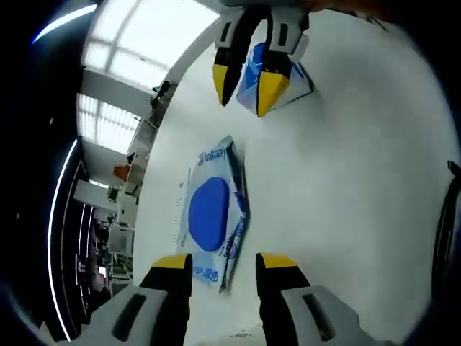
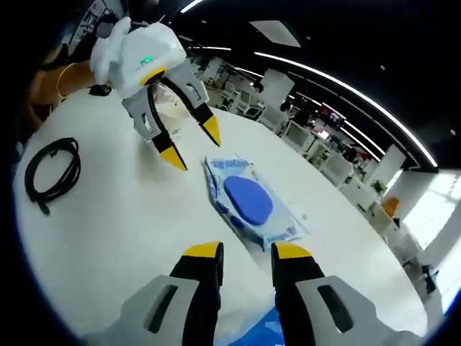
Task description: Arrange the tabletop items into an orderly group along one side of the table until the central work area is clear of visible clutter.
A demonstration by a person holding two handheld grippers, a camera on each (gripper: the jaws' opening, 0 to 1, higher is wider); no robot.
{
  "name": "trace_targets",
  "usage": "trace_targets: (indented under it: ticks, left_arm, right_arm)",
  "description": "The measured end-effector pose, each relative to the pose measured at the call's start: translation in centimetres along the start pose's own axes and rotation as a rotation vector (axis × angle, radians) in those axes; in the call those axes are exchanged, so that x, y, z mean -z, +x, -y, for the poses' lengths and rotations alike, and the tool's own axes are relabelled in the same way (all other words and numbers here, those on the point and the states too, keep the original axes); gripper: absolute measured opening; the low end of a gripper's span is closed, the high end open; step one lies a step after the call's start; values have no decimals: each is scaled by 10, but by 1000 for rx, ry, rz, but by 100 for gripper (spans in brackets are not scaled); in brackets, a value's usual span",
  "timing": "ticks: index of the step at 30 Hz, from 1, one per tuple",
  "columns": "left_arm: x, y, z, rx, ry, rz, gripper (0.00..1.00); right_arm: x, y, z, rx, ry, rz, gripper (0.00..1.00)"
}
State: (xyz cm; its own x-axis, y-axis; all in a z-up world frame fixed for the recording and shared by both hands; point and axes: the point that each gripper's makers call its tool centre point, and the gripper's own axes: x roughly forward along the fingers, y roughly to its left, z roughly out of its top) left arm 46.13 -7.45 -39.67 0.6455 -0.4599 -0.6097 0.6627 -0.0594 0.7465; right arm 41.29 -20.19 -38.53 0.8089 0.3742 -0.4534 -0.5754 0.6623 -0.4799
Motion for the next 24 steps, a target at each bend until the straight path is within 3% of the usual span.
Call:
trace_targets:
  ticks: [5, 11, 13, 24]
  left_arm:
    - [10, 14, 1, 61, 2, -54, 34]
    - [21, 26, 6, 81, 40, -133, 34]
    - [25, 28, 8, 93, 10, -153, 34]
    - [37, 37, 3, 118, 41, -210, 33]
  right_arm:
    - [3, 8, -1, -23, 1, -20, 25]
    - [7, 20, 7, -28, -6, -38, 25]
    - [9, 24, 11, -19, -9, -45, 24]
    - [14, 34, 16, -21, -65, -80, 22]
